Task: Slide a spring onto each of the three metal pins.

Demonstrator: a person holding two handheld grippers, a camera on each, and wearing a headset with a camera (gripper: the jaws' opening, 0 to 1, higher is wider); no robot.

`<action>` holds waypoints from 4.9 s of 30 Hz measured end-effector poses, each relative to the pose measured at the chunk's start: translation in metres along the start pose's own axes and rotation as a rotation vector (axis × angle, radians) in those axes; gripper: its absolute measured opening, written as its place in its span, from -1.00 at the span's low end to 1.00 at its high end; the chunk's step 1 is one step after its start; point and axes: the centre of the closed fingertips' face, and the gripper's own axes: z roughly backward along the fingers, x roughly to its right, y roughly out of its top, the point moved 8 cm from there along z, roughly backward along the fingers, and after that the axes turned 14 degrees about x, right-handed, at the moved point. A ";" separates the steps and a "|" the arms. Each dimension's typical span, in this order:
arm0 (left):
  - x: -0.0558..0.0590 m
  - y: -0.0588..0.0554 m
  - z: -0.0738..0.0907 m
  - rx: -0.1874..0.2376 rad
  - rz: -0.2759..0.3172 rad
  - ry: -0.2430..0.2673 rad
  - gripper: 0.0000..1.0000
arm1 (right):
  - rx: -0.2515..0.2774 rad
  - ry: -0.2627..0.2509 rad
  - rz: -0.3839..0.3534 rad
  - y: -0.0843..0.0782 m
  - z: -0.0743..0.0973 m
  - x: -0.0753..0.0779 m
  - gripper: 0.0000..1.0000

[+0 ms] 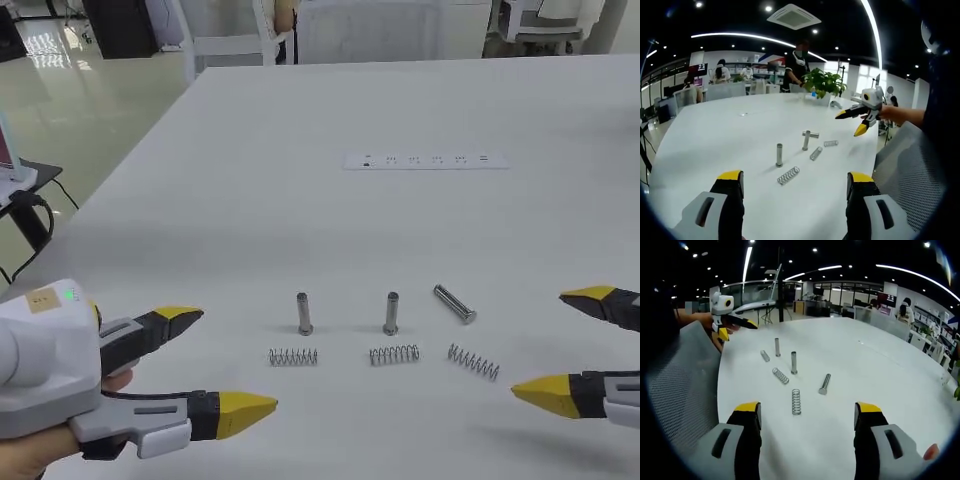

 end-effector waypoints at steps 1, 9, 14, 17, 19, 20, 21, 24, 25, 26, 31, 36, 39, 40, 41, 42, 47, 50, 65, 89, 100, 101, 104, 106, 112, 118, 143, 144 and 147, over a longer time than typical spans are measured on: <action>0.000 0.000 0.000 0.000 0.000 0.000 0.63 | -0.001 -0.001 0.000 0.000 0.000 0.000 0.52; 0.001 0.001 0.001 0.004 0.000 -0.002 0.62 | -0.004 -0.007 -0.003 0.000 0.000 0.000 0.51; 0.001 0.003 0.001 0.013 0.001 0.001 0.62 | -0.001 -0.016 -0.006 0.002 -0.001 0.003 0.51; 0.001 0.003 0.003 0.013 0.000 0.002 0.61 | -0.002 -0.016 0.000 0.005 -0.004 0.006 0.50; 0.002 0.004 0.004 0.016 -0.002 0.003 0.61 | -0.005 -0.015 0.006 0.008 -0.007 0.008 0.50; 0.002 0.004 0.004 0.016 -0.002 0.003 0.61 | -0.005 -0.016 0.008 0.009 -0.008 0.009 0.50; 0.002 0.004 0.004 0.017 -0.002 0.003 0.61 | -0.006 -0.017 0.007 0.010 -0.009 0.011 0.50; 0.004 0.005 0.004 0.018 -0.003 0.002 0.61 | -0.006 -0.016 0.008 0.015 -0.014 0.015 0.48; 0.004 0.006 0.004 0.019 -0.004 0.001 0.61 | -0.010 -0.014 0.011 0.016 -0.015 0.015 0.47; 0.005 0.006 0.004 0.021 -0.004 0.001 0.61 | -0.013 -0.010 0.016 0.017 -0.017 0.016 0.46; 0.007 0.009 0.003 0.029 -0.005 -0.005 0.61 | -0.023 0.001 0.034 0.023 -0.028 0.022 0.42; 0.009 0.009 0.003 0.030 -0.004 -0.005 0.60 | -0.034 0.010 0.042 0.026 -0.038 0.027 0.38; 0.009 0.008 0.004 0.029 -0.003 -0.003 0.60 | -0.044 0.011 0.047 0.028 -0.044 0.030 0.34; 0.009 0.008 0.004 0.030 -0.002 -0.002 0.60 | -0.047 0.012 0.044 0.028 -0.045 0.031 0.33; 0.009 0.008 0.004 0.031 0.000 -0.001 0.60 | -0.049 0.014 0.044 0.028 -0.047 0.032 0.32; 0.009 0.008 0.005 0.032 0.000 0.000 0.60 | -0.049 0.014 0.047 0.029 -0.049 0.033 0.31; 0.010 0.007 0.005 0.027 0.000 -0.001 0.60 | -0.067 0.013 0.061 0.028 -0.058 0.036 0.29; 0.011 0.006 0.004 0.026 0.001 -0.003 0.60 | -0.086 0.011 0.071 0.027 -0.062 0.037 0.29; 0.011 0.004 0.004 0.019 0.004 0.000 0.59 | -0.151 0.011 0.088 0.022 -0.083 0.040 0.09; 0.011 0.003 0.003 0.015 0.010 -0.004 0.59 | -0.254 -0.003 0.098 0.018 -0.110 0.050 -0.20; 0.011 0.002 0.003 0.013 0.010 -0.007 0.58 | -0.284 -0.013 0.080 0.014 -0.122 0.047 -0.34; 0.011 0.002 0.003 0.013 0.010 -0.008 0.58 | -0.286 -0.015 0.079 0.014 -0.123 0.047 -0.35; 0.011 0.002 0.002 0.011 0.008 -0.010 0.58 | -0.301 -0.017 0.068 0.012 -0.126 0.047 -0.38; 0.011 0.001 0.002 0.012 0.009 -0.011 0.58 | -0.312 -0.018 0.062 0.011 -0.128 0.047 -0.44; 0.012 0.001 0.002 0.011 0.008 -0.014 0.58 | -0.335 -0.030 0.042 0.009 -0.132 0.046 -0.54; 0.012 0.001 0.001 0.013 0.010 -0.016 0.58 | -0.362 -0.038 0.034 0.006 -0.135 0.044 -0.60; 0.013 0.001 0.002 0.012 0.004 -0.025 0.58 | -0.401 -0.086 -0.026 0.001 -0.142 0.043 -0.82; 0.013 0.001 0.002 0.013 0.004 -0.025 0.58 | -0.399 -0.086 -0.027 0.001 -0.142 0.043 -0.82; 0.013 0.000 0.002 0.012 0.003 -0.026 0.58 | -0.398 -0.090 -0.029 0.001 -0.143 0.042 -0.85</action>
